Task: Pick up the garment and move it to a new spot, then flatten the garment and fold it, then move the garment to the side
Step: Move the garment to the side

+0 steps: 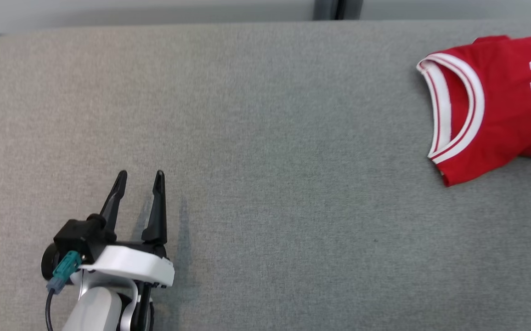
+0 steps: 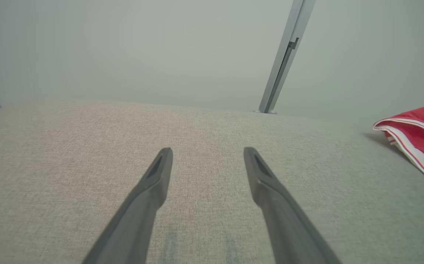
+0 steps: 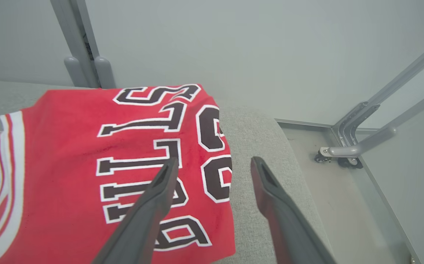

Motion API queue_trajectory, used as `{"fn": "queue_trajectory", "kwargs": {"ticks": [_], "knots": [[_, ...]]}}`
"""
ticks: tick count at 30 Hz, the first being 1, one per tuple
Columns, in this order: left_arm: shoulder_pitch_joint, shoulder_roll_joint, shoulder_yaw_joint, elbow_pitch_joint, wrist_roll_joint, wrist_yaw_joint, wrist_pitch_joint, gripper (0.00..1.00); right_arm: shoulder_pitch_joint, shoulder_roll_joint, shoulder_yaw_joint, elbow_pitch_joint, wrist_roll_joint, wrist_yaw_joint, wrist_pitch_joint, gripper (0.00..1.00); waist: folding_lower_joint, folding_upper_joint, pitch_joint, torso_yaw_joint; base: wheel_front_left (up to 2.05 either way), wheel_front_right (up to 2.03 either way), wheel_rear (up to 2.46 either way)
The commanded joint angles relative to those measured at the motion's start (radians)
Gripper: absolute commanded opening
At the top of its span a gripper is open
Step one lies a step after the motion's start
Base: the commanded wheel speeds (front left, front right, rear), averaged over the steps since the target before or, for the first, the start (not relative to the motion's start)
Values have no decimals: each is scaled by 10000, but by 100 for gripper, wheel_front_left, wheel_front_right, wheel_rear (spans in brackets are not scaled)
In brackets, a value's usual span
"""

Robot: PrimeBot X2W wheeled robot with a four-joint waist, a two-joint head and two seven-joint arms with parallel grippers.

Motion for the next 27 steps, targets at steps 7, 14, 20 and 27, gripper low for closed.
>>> {"fn": "queue_trajectory", "kwargs": {"ticks": [7, 14, 20, 27], "knots": [[658, 296, 410, -208, -219, 138, -45, 100, 838, 184, -309, -1748, 1027, 0, -732, 100, 0, 0, -1462, -422, 0, 0, 0], [1473, 506, 700, -599, -442, 335, 42, 100, 1907, -38, -653, -3744, 1917, 0, -1324, 100, 0, 0, -2375, -631, 0, 0, 0], [2010, 609, 785, -1008, -561, 456, 187, 100, 3076, -268, -1295, -4783, 1791, 0, -1684, 100, 0, 0, -2794, -701, 0, 0, 0], [2383, 659, 809, -1372, -604, 561, 214, 100, 4747, -24, -2981, -6030, 1045, 0, -1756, 100, 0, 0, -2936, -705, 0, 0, 0]]}}
